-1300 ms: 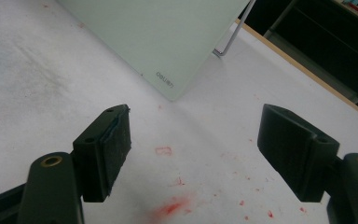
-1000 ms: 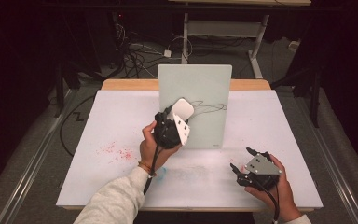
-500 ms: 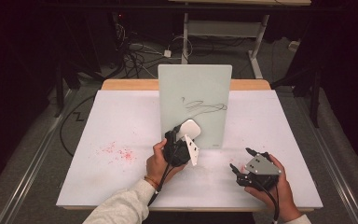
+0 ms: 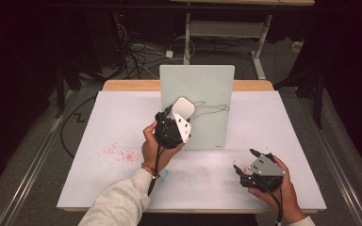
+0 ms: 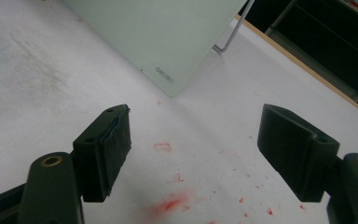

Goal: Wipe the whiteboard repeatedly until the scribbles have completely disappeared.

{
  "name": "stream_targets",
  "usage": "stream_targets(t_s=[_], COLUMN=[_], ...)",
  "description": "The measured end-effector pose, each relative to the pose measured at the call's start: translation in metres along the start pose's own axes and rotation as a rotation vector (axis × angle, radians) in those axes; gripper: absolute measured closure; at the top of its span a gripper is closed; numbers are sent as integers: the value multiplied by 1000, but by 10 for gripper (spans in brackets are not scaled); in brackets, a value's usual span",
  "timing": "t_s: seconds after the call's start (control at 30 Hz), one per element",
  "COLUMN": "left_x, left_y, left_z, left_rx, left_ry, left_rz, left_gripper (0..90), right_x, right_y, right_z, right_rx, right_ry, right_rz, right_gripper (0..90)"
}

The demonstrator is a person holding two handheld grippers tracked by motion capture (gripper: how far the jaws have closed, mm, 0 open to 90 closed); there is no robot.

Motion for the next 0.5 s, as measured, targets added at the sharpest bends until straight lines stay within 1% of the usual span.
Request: stream_targets(t_s=[0.23,0.27,0.3,0.33,0.37,0.4,0.43,0.5], left_x=[5,6,6,6,7,7,7,5], left_y=[2,3,3,3,5,5,6,8], left_z=[-4,-8,-8,-11,-19,-19,-29,-41], left_rx=[20,24,24,25,24,24,14,7], left_ry=[-6,-6,-6,-10,-8,-8,10,33], left_rz=[-7,-11,-11,-15,-20,-20,-19,-15], left_gripper=[291,290,290,291,290,290,291,290], right_x=[1,1,0,0,0,0,1,1], right_y=[1,1,1,2,2,2,2,2], right_z=[1,2,2,3,3,4,4,4], right_rx=[3,5,7,9,12,13,14,14], right_ry=[2,1,-2,-2,-1,-3,-6,-5], right_rz=[-1,1,3,3,3,3,3,0], right_gripper=[262,262,262,262,262,262,262,262])
Point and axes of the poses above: each handheld gripper's, and its own axes: y roughly forward along the jaws, x roughly out of its top, z roughly to its left, the point moved 7 cm from there along y, roughly forward along the jaws, and after that the axes turned 11 degrees about -y, right-handed, at the moved point
